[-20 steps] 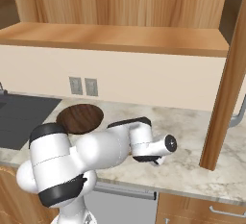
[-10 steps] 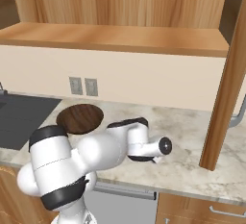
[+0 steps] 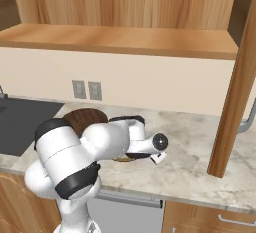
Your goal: Open the cabinet. Pick the bowls from the counter and place them in the cabinet. Then close the cabinet.
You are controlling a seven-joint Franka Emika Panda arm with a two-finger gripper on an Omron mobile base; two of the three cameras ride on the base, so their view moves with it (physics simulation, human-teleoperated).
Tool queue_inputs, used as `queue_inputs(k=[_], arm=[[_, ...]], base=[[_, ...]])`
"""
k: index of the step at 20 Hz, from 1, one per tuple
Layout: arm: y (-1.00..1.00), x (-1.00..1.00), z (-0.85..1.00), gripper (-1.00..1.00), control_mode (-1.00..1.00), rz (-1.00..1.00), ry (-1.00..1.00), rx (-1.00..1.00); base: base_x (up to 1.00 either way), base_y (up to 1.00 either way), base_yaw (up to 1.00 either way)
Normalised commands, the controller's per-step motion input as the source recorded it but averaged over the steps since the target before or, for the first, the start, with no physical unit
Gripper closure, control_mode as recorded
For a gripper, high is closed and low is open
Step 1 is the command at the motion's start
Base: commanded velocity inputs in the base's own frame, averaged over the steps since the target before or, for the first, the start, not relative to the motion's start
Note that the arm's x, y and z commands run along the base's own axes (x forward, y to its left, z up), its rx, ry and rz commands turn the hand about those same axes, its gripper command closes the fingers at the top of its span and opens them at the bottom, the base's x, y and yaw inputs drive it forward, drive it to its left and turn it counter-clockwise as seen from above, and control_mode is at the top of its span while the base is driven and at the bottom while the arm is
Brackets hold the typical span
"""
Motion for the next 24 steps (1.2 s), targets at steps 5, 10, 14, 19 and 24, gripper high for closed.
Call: queue_inputs(k=[5, 10, 14, 19, 24], arm=[[0.00, 0.01, -0.37, 1.00, -1.00, 0.00, 0.04, 0.00], [-0.14, -0.14, -0.08, 1.00, -1.00, 0.00, -0.05, 0.01], [-0.33, -0.49, 0.35, 1.00, -1.00, 0.00, -0.25, 0.03], [-0.19, -0.39, 0.65, 1.00, -1.00, -0.01, -0.21, 0.01], [0.00, -0.47, 0.61, 1.00, -1.00, -0.06, -0.11, 0.00]], base=[[0.00, 0.00, 0.00], [0.00, 0.00, 0.00], [0.00, 0.00, 0.00], [0.00, 0.00, 0.00], [0.00, 0.00, 0.00]])
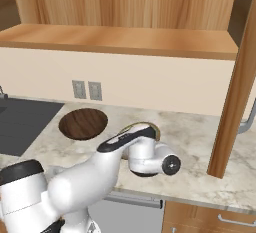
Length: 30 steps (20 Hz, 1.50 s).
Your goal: Open the cabinet. Pick the bowls from the counter and place them in the cabinet. Then close the cabinet.
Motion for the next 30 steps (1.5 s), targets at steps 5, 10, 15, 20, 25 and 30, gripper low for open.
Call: queue_inputs(k=[5, 10, 15, 20, 25, 30], arm=[[-0.02, -0.61, 0.59, 1.00, -1.00, -0.10, -0.01, 0.03], [0.01, -0.66, 0.58, 1.00, -1.00, -0.17, 0.00, 0.03], [0.00, -0.55, 0.65, 1.00, -1.00, -0.25, 0.00, 0.05], [0.00, -0.61, 0.65, 1.00, -1.00, -0.25, 0.00, 0.08], [0.00, -0.61, 0.77, 1.00, -1.00, -0.22, -0.02, 0.04], [0.00, -0.51, 0.86, 1.00, -1.00, -0.15, -0.08, 0.01]], base=[[0.00, 0.00, 0.00], [0.00, 0.00, 0.00], [0.00, 0.00, 0.00], [0.00, 0.00, 0.00], [0.00, 0.00, 0.00], [0.00, 0.00, 0.00]])
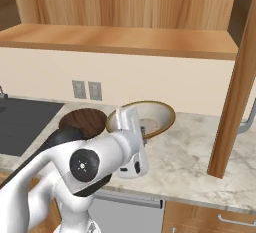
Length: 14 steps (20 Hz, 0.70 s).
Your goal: Open the cabinet. Pick the bowls from the counter and place them in the cabinet. Then close the cabinet.
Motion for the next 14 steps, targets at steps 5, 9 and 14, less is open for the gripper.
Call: queue_inputs(k=[5, 9, 14], arm=[[0.00, -0.56, 0.90, 1.00, -1.00, -0.09, -0.12, 0.00], [0.01, -0.61, 0.84, 1.00, -1.00, -0.06, -0.11, 0.00], [0.11, -0.57, 0.80, 1.00, -1.00, -0.05, -0.11, 0.00]], base=[[0.00, 0.00, 0.00], [0.00, 0.00, 0.00], [0.00, 0.00, 0.00]])
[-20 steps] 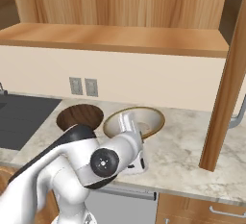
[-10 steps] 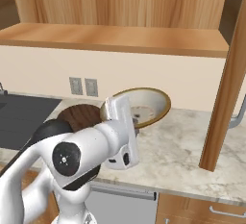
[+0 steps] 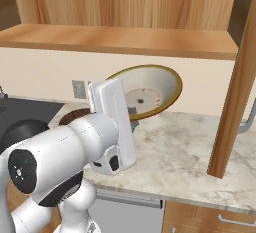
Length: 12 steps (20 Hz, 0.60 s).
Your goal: Open the cabinet. Pick the bowls from the counter and place them in the cabinet. Then close the cabinet.
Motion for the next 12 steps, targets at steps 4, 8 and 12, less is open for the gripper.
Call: queue_inputs(k=[4, 8, 12], arm=[[0.16, -0.25, 0.73, 1.00, -1.00, -0.02, -0.10, 0.00], [0.28, 0.11, 0.39, 1.00, -1.00, 0.00, -0.04, 0.00], [0.20, 0.41, 0.15, 1.00, -1.00, 0.00, 0.00, 0.00]], base=[[0.00, 0.00, 0.00], [0.00, 0.00, 0.00], [0.00, 0.00, 0.00]])
